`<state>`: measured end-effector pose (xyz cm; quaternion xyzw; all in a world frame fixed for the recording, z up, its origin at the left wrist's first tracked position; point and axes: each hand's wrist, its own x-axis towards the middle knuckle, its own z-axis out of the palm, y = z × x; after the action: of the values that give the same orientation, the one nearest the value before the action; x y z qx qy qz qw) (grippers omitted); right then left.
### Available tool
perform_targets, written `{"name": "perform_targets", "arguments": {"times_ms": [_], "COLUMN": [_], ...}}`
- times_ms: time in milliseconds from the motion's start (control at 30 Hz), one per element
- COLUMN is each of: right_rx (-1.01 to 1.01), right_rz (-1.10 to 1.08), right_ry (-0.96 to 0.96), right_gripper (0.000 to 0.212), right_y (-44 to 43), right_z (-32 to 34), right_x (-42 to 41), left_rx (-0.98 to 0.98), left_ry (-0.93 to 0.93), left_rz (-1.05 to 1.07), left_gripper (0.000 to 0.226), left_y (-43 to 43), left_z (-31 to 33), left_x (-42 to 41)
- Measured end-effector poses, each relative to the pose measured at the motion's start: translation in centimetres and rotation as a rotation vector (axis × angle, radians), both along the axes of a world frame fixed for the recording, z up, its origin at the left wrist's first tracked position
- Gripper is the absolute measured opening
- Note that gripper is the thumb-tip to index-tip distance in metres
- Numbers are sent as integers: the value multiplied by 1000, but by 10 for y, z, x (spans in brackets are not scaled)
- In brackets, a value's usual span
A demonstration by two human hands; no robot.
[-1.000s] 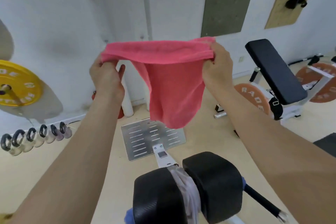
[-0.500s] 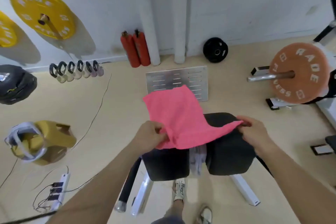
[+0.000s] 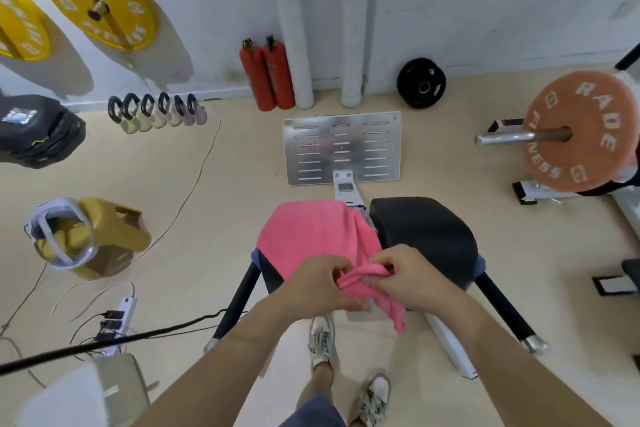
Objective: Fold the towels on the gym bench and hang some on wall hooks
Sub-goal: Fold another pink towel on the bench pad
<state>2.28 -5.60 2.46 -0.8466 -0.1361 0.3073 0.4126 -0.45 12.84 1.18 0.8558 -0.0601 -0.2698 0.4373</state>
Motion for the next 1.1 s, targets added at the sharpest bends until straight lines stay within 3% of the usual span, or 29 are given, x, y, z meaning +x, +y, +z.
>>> {"name": "perform_targets", "arguments": {"times_ms": [100,233,333,433,567,700,833,900,967,1033,1100], "right_rx": [21,183,286,418,492,249,198,170,98,-4,-145], "right_rz": [41,-100,-173,-259,-492,-477,-632,-653,-637,-595,-549], "right_ry": [-38,7,85,125,35,-235,-539,-686,-668,-524,-412], "right_gripper": [37,12,15,20,19,12,12,20,33,33,32], "right_y": [-2,-10,-24,-26,-25,-28,-35,-38,-40,-40,-45], "right_z": [25,67,91,99,103,109,118,118,102,68,17], "right_x": [19,48,68,83,116,151,174,168,150,124,102], "left_rx": [251,373,326,153,56,70,20,13,103,260,336], "left_ry": [-136,-139,42,201,309,172,-252,-450,-562,-579,-444], "left_rz": [-162,9,172,343,501,691,936,911,809,579,341], "left_gripper": [24,37,37,30,19,30,33,32,34,38,45], "left_y": [2,30,52,48,56,86,101,96,91,90,89], "left_z": [3,-2,-21,-35,-48,-45,1,28,33,8,-27], "left_x": [13,42,60,70,78,93,129,133,122,100,72]}}
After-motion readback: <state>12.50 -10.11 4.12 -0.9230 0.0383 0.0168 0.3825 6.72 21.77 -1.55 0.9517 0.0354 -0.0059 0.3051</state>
